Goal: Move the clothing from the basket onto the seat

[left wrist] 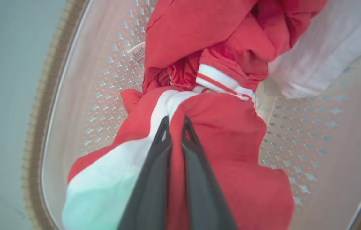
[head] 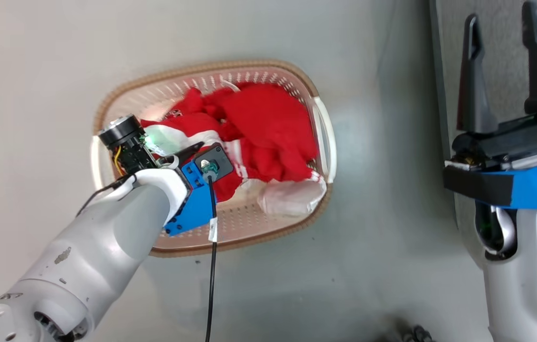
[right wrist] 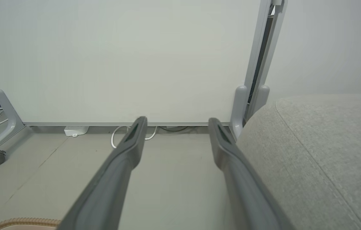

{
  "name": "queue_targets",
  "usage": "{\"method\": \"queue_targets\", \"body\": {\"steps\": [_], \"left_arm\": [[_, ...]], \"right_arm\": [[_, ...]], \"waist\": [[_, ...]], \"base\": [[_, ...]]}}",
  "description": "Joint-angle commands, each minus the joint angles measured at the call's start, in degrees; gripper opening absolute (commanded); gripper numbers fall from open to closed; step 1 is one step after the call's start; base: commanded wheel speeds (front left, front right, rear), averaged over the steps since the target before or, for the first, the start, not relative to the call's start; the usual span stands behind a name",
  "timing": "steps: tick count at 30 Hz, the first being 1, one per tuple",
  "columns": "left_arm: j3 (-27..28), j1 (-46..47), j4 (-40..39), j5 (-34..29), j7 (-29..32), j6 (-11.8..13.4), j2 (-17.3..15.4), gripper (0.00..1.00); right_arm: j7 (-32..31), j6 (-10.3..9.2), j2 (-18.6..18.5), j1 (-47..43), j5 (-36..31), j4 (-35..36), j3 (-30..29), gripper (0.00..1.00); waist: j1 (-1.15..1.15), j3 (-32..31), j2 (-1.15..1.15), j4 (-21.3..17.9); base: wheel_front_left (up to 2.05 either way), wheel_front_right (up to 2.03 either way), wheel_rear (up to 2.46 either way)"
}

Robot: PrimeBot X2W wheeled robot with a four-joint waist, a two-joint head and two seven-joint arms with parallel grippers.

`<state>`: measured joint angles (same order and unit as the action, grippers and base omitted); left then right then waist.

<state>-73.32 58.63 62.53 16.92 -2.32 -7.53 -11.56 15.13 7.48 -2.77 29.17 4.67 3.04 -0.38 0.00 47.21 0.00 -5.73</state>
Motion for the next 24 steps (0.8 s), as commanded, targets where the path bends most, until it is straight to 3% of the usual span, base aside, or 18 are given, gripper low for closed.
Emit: {"method": "queue_targets", "body": {"steps": [1,24], "left_arm": [[-0.16,-0.72,-0.31,1.16,-0.55,0.1,0.38,0.0],[-0.15,-2.11,-4.16,17.14,-12.56,0.1,2.48,0.0]], "right_arm": [[0.03,0.02,-0.2,-0.97,-0.44,-0.4,-0.12,1.0],[0.03,0.03,-0.2,-11.76,-2.68,-5.31,-1.66,1.0]], "waist": [[0.0,-3.2,0.0,1.98],[0.0,-25.46,0.0,7.54]], "base": [[0.0,0.0,0.0],[0.0,0.0,0.0]]}}
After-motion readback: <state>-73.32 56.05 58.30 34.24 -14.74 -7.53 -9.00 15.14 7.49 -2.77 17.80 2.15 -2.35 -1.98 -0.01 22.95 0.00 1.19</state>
